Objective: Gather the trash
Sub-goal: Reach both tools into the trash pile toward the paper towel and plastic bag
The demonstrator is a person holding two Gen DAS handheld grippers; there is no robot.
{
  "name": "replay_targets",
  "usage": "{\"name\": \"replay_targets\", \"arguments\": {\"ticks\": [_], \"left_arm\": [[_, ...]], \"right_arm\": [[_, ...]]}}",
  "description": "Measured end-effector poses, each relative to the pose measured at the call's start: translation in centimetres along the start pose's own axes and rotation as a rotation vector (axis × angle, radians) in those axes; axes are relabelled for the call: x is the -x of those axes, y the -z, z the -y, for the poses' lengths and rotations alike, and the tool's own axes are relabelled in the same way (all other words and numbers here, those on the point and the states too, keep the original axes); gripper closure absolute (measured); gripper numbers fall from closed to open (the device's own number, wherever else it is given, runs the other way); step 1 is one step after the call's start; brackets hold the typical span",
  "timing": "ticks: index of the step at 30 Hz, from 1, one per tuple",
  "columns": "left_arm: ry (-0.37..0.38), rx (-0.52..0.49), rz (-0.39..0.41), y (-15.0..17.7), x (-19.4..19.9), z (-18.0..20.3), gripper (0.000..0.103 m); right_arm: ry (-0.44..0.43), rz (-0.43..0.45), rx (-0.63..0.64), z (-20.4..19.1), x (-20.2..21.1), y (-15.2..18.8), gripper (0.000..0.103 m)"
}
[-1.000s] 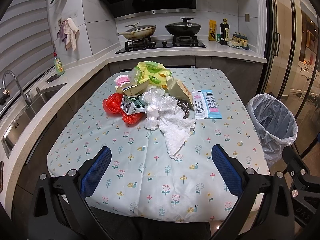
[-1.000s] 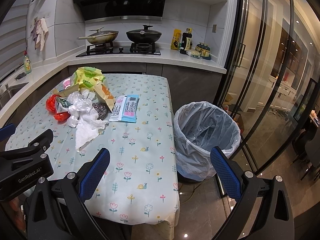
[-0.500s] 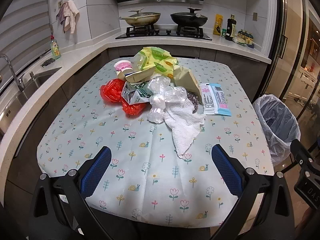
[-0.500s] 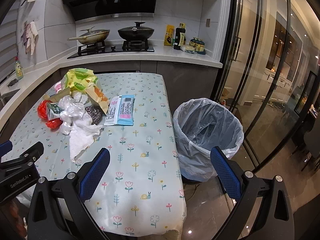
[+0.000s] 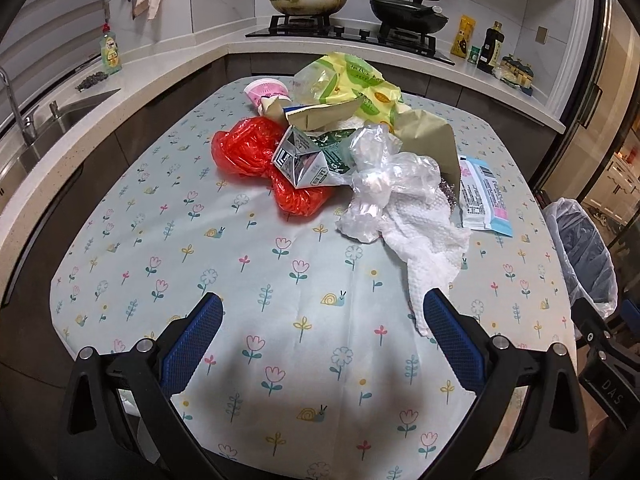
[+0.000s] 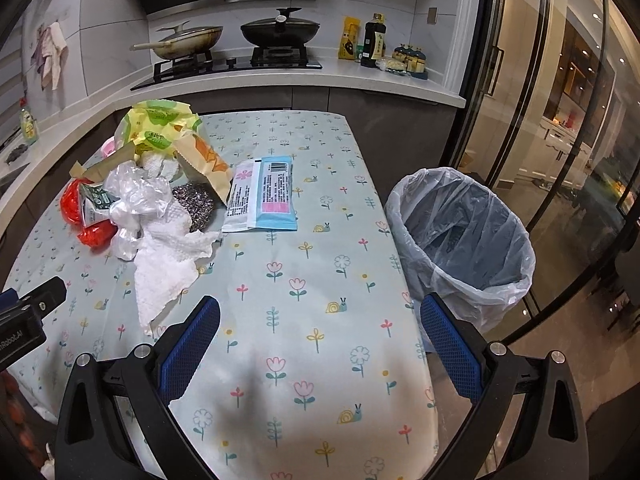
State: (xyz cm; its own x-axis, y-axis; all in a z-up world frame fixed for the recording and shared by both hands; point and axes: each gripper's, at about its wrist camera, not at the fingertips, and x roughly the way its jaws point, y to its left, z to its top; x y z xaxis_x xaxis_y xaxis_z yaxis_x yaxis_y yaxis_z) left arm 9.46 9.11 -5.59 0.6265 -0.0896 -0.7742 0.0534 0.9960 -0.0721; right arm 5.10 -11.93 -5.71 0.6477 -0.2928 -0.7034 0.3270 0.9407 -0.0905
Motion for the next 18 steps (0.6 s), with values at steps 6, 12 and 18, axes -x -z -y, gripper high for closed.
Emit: {"name": "replay_targets", "arguments": {"ticks": [6,12,18], "left_arm": [[0.022,-0.016,-0.005,-1.2,-1.8,-0.4,0.007],[0.036,0.004,-0.009,-2.7,-3.3,-2.0,0.007],[0.047,0.017,-0.015,-3.8,-4.6,-3.6,0.007]], "right_arm": [[-0.019,-0.030,-0.021,-1.5,-1.6,-0.8,0.007],[-0.100,-0.073,-0.018,-4.4,-3.9,-1.6,0.014],[-0.193,-0.104,0.008,-8.4,-7.0,-3.0,0.031]]}}
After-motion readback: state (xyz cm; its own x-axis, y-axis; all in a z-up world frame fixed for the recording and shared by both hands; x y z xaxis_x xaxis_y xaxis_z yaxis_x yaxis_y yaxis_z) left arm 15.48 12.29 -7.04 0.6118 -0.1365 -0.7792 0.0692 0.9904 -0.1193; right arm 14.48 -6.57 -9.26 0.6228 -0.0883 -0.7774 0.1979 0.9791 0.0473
